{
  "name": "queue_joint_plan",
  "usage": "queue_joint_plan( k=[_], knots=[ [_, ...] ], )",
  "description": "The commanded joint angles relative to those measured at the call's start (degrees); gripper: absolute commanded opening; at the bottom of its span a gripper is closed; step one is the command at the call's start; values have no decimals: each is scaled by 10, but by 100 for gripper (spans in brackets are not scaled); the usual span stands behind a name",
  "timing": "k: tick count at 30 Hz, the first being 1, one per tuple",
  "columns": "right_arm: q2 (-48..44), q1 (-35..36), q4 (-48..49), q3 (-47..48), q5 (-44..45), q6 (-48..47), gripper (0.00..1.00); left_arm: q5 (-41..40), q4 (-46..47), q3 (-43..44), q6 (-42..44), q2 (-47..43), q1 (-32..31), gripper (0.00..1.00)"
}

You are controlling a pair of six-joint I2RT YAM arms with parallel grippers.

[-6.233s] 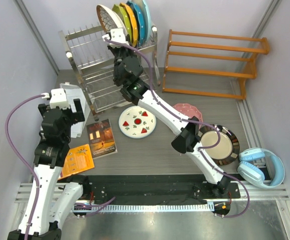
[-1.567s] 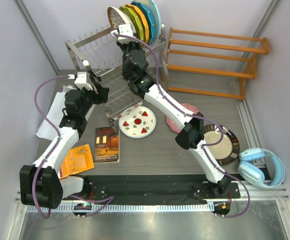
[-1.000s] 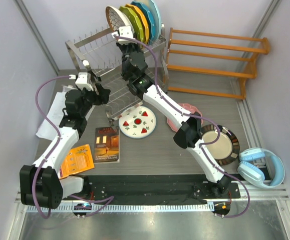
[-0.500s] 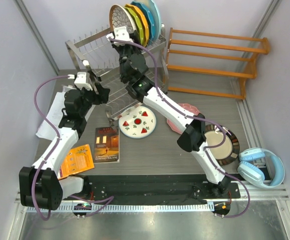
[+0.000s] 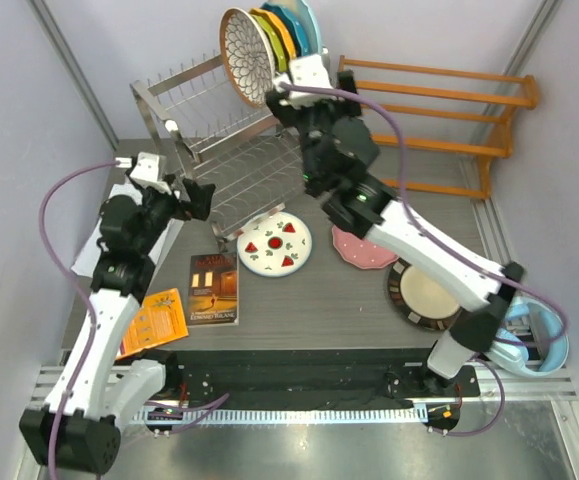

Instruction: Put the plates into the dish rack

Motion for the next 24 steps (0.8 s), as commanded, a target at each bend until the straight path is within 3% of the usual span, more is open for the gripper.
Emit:
queue_joint_plan(
  k=[1,3,7,8,9,13,14,15,17,18,19,20,24],
  knots=[
    [-143,-5,-203,-198,-21,145,90,34,-172,1,48,-114,-1,100],
    [-200,-10,-315,-264,-76,203,91,50,-210,-16,31,-167,-1,99],
    [-246,-14,-412,-368,-245,257,83,72,-310,-44,4,-218,-1,97],
    [-245,-16,-422,-381,-287,256,70,87,-325,-46,17,-222,-1,92],
    [-232,-21,-434,-400,-348,257,62,95,-336,-49,47,-226,-1,90],
    [-195,-33,-401,-439,-437,251,32,107,-366,-65,107,-241,-2,75],
    [-189,-35,-398,-440,-446,250,11,110,-371,-70,113,-243,-1,70],
    [-174,-42,-398,-438,-468,233,8,116,-374,-73,116,-243,-1,63],
    [-154,-50,-394,-436,-505,209,8,132,-382,-80,127,-249,-1,39],
    [-143,-53,-388,-431,-510,189,13,131,-380,-81,129,-252,-1,36],
    [-110,-60,-382,-429,-516,183,18,132,-381,-82,134,-253,-1,23],
    [-94,-63,-376,-423,-520,174,26,129,-384,-81,140,-251,-1,20],
    [-9,-70,-357,-374,-538,159,26,106,-403,-76,163,-244,-1,27]
  ],
)
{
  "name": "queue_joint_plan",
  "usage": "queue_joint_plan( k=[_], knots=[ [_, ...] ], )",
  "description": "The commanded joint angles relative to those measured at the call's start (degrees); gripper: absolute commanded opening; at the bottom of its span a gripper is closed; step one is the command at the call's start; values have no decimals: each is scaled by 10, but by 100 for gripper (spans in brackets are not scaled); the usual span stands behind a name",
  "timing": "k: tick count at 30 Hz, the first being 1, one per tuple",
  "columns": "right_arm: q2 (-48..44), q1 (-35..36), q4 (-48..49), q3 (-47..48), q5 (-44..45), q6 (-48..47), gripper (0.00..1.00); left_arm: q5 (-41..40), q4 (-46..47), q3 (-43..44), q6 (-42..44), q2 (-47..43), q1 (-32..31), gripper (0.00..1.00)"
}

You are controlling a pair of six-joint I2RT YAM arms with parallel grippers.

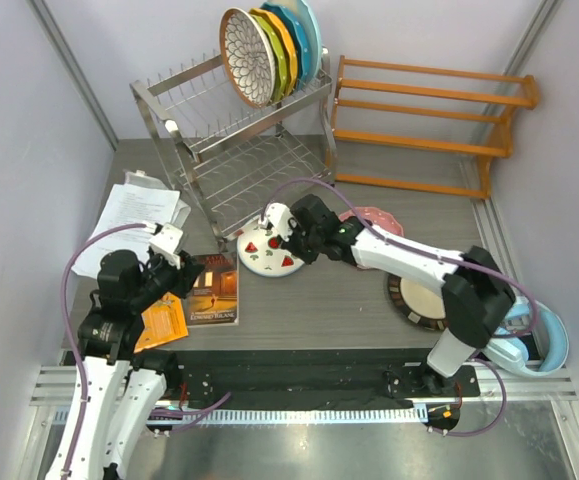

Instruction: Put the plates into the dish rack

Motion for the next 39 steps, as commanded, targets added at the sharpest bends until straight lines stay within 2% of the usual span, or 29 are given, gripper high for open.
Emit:
queue_joint_plan(
  k=[1,3,4,5,7,11,21,25,29,36,39],
  knots=[
    [71,-6,48,60,-52,-30,26,-10,-21,8,35,4,-1,30],
    [111,-6,62,76,-64,-27,23,-15,-20,8,34,11,-1,44],
    [123,-5,64,83,-65,-24,21,-16,-20,11,31,13,-1,61],
    [148,-6,64,89,-67,-25,20,-17,-20,11,29,17,-1,71],
    [165,-6,68,95,-63,-27,20,-33,-13,12,20,24,-1,99],
    [174,-6,68,78,-60,-35,20,-58,-8,19,-3,35,-1,99],
    [165,-4,7,23,-33,-50,17,18,25,21,-86,66,-1,99],
    [139,11,-12,-11,-37,-60,17,27,26,21,-117,81,-1,99],
    [98,31,-38,-54,-49,-63,16,44,34,3,-195,99,-1,97],
    [42,73,-52,-115,-75,-52,17,68,66,-41,-234,109,-4,92],
    [28,82,-59,-134,-99,-19,17,80,81,-67,-245,114,-17,91]
  ],
)
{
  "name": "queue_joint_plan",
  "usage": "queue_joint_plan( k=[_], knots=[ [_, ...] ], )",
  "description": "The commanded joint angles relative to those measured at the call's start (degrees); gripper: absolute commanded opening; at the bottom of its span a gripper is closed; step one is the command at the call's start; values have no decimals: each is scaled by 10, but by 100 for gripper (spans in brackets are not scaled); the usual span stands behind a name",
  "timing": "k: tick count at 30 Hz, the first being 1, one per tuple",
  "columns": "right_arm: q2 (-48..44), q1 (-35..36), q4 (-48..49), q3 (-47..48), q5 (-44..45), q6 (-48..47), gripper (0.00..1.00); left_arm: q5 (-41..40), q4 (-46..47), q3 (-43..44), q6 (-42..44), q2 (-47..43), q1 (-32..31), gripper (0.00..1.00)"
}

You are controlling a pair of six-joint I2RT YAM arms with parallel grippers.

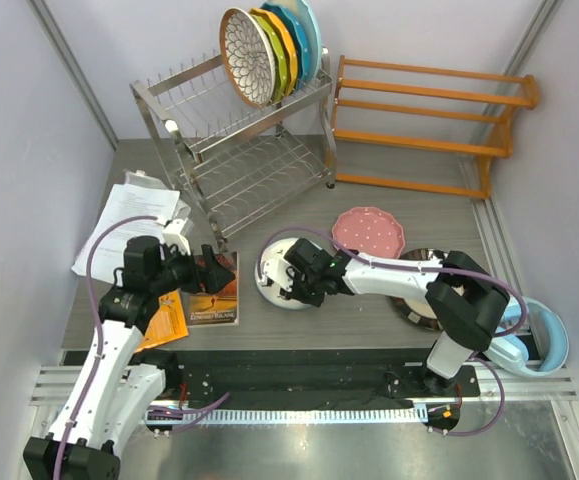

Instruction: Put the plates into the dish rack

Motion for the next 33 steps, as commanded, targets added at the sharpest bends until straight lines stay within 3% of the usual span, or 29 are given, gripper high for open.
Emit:
queue_joint_plan(
  k=[1,11,13,15,18,24,27,33],
  knots=[
    [-35,14,-57,-35,-54,48,18,36,40,-24,-35,4,-17,91],
    [-70,26,-57,-63,-89,78,18,56,102,-36,-45,73,-71,90],
    [-82,26,-47,-57,-76,105,24,54,111,-38,-48,87,-86,89],
    [-110,-7,-39,-33,-47,145,38,47,125,-38,-58,111,-108,89],
    [-119,-120,-39,7,-95,252,46,36,149,-39,-71,150,-128,89],
    [-104,-269,-29,-29,-236,343,48,-16,198,-34,-127,258,-169,81],
    [-98,-308,-20,-56,-265,348,48,-43,255,-45,-146,288,-173,79],
    [-77,-322,-13,-67,-325,339,47,-65,284,-32,-147,353,-182,77]
  ],
)
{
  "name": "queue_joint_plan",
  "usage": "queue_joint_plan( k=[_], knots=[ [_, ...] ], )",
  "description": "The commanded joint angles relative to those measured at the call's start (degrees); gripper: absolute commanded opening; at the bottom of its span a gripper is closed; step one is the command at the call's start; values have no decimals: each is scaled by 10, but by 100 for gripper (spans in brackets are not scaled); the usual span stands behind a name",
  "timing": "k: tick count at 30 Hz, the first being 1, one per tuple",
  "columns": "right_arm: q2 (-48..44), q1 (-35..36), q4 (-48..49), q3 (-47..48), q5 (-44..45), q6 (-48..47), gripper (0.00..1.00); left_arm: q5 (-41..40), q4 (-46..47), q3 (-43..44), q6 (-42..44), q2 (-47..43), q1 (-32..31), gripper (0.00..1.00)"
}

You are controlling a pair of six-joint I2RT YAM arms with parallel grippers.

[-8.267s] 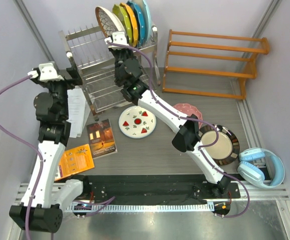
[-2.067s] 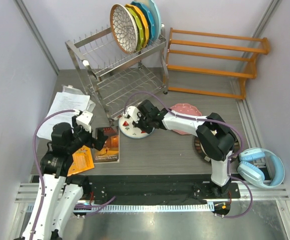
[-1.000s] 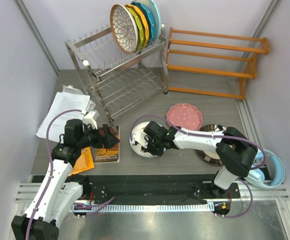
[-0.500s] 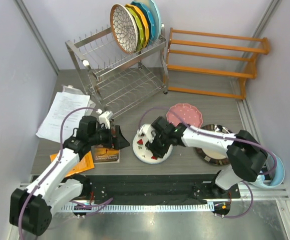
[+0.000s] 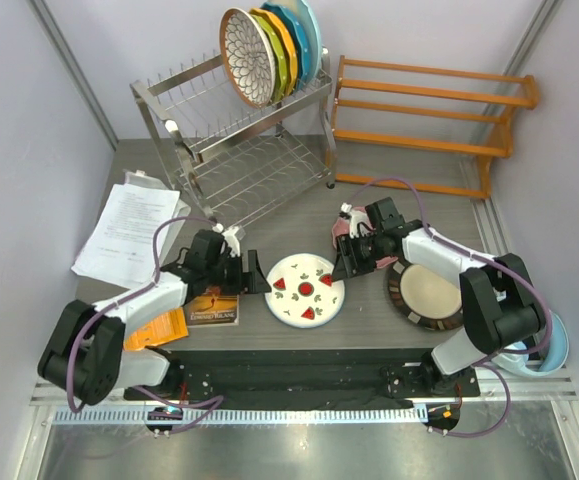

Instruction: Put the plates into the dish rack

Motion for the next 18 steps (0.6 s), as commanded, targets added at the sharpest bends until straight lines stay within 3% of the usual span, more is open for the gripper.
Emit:
queue_joint_plan(
  k=[1,16,18],
  knots=[
    [13,0,12,0,-73,12,47,-25,65,12,-16,36,-10,76],
    [26,-42,22,-24,-43,2,46,-16,134,18,-27,146,-30,48],
    [38,-51,17,-22,-38,-4,46,-16,132,22,-22,152,-30,36]
  ],
)
